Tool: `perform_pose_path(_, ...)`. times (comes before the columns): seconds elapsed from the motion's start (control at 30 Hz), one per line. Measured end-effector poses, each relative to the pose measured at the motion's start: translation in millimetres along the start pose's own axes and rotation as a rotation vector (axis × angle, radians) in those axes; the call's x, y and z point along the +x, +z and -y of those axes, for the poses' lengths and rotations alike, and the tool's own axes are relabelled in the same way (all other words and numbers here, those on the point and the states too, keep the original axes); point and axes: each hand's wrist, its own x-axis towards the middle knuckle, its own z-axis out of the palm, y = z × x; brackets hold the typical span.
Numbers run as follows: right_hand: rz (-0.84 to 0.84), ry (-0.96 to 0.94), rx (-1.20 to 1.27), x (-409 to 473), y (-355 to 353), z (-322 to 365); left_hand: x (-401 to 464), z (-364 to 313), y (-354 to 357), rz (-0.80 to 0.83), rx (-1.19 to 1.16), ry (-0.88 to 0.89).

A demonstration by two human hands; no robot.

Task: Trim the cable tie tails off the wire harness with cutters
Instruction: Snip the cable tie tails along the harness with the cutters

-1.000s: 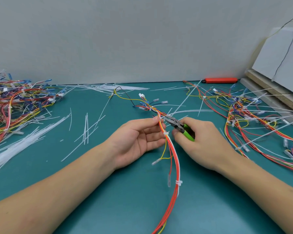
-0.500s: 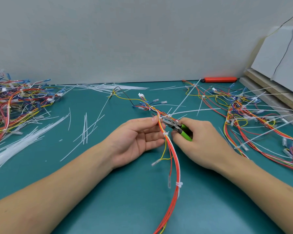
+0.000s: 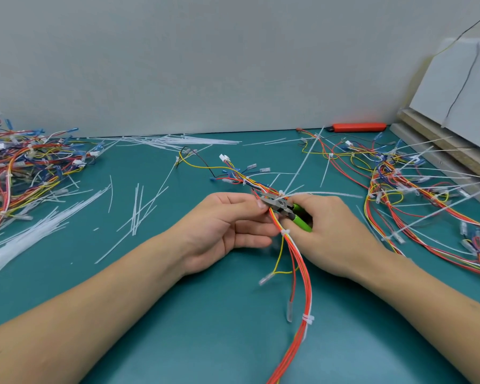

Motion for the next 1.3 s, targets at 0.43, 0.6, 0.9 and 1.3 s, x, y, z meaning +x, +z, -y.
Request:
perform_pose_path(0.43, -0.030, -0.012, -0.068, 2.4, 2.3, -2.9, 0.1, 2.3, -1.1, 0.020, -0.009, 0.024)
perform_pose_path(0.6, -0.046, -0.042, -0.026, 4.0, 2.2, -3.2, -0.1, 1.6, 2.2, -0.002, -0.009, 0.029)
perform_pose_path(0.9, -0.064, -0.045, -0.008, 5.2, 3.1, -4.2, -0.8, 1.5, 3.7, -0.007, 0.018, 0.042)
perform_pose_path(1.3, -0.106, -0.006, -0.083, 2.7, 7.2, -6.3, -2.0, 1.1, 5.0, 0.014, 0.018, 0.047)
